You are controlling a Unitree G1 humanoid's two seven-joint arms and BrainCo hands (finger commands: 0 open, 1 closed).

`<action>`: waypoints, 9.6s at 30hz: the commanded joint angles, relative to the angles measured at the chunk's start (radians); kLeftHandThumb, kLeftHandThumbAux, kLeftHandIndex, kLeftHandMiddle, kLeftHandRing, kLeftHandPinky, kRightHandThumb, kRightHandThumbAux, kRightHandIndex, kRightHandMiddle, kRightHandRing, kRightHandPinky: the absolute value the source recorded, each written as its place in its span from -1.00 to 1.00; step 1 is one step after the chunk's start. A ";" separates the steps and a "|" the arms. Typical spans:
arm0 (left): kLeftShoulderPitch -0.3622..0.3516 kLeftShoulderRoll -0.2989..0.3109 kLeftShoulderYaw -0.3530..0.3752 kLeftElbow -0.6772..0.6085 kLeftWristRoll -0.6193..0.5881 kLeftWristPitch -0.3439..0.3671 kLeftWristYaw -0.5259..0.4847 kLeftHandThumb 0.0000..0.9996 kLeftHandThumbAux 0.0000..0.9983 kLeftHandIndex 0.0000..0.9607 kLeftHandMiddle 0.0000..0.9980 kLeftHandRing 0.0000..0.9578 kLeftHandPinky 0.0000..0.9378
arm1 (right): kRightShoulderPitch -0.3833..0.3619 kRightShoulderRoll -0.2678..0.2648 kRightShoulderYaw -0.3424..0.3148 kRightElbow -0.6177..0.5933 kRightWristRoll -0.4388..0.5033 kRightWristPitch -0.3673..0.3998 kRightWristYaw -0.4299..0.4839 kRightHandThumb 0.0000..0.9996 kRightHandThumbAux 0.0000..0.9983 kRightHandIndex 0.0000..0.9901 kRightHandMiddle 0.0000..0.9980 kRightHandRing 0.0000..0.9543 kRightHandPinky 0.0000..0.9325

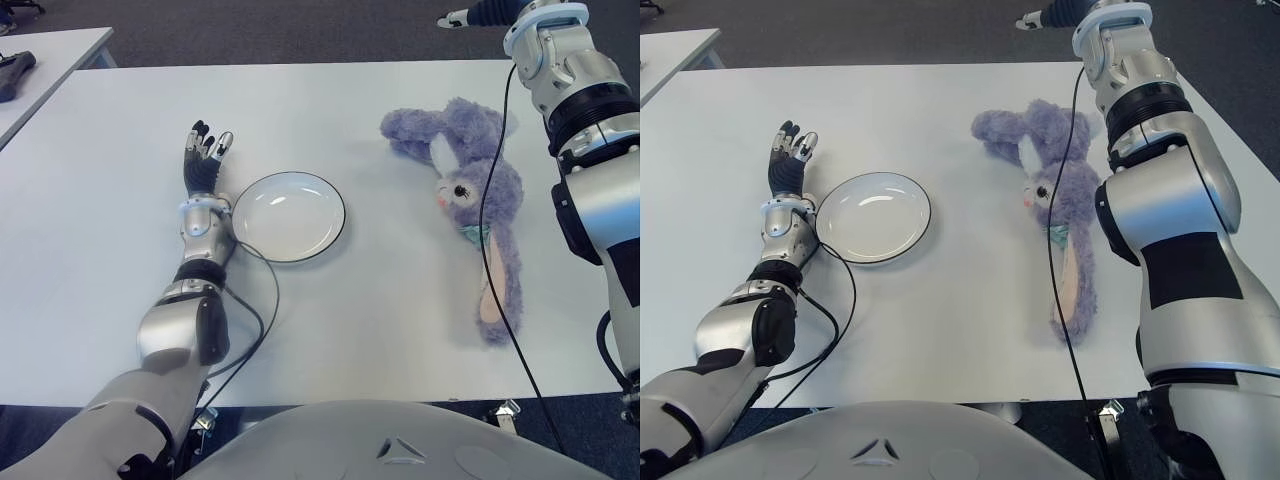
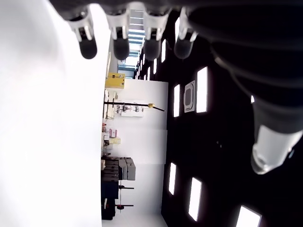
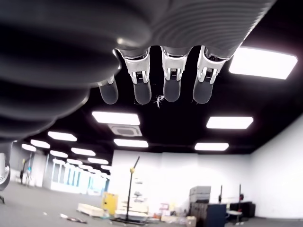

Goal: Put the doll into the plate.

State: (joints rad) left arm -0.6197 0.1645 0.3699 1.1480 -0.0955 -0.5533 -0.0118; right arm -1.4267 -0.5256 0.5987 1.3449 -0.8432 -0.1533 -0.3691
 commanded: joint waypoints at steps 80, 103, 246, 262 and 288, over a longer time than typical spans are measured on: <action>0.259 -0.104 -0.004 0.170 0.018 0.036 0.061 -1.00 0.18 -0.96 -0.86 -0.93 -1.00 | 0.576 -0.277 -0.182 -0.746 0.015 -0.044 -0.032 -0.51 -0.14 -0.77 -0.80 -0.74 -0.53; 0.259 -0.104 -0.001 0.170 0.019 0.040 0.061 -1.00 0.21 -0.96 -0.86 -0.93 -1.00 | 0.760 -0.338 -0.333 -1.132 0.006 0.046 0.208 -0.58 -0.09 -0.78 -0.80 -0.69 -0.46; 0.280 -0.110 0.015 0.159 0.012 0.011 0.053 -1.00 0.17 -0.93 -0.84 -0.93 -1.00 | 0.636 0.152 -0.338 -0.166 0.276 -0.571 -0.349 0.41 0.43 -0.11 0.69 0.79 0.84; 0.279 -0.113 0.010 0.159 0.017 0.011 0.058 -1.00 0.14 -0.93 -0.83 -0.92 -1.00 | 0.610 0.126 -0.338 -0.172 0.271 -0.585 -0.355 0.41 0.43 -0.11 0.69 0.79 0.84; 0.276 -0.118 0.011 0.159 0.015 0.011 0.054 -1.00 0.17 -0.93 -0.83 -0.92 -1.00 | 0.527 0.072 -0.333 -0.218 0.248 -0.631 -0.366 0.40 0.43 -0.11 0.69 0.79 0.84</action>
State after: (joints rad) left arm -0.6176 0.1626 0.3700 1.1485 -0.0588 -0.5588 0.0311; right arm -0.8431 -0.4387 0.2609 1.1370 -0.5909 -0.7498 -0.7523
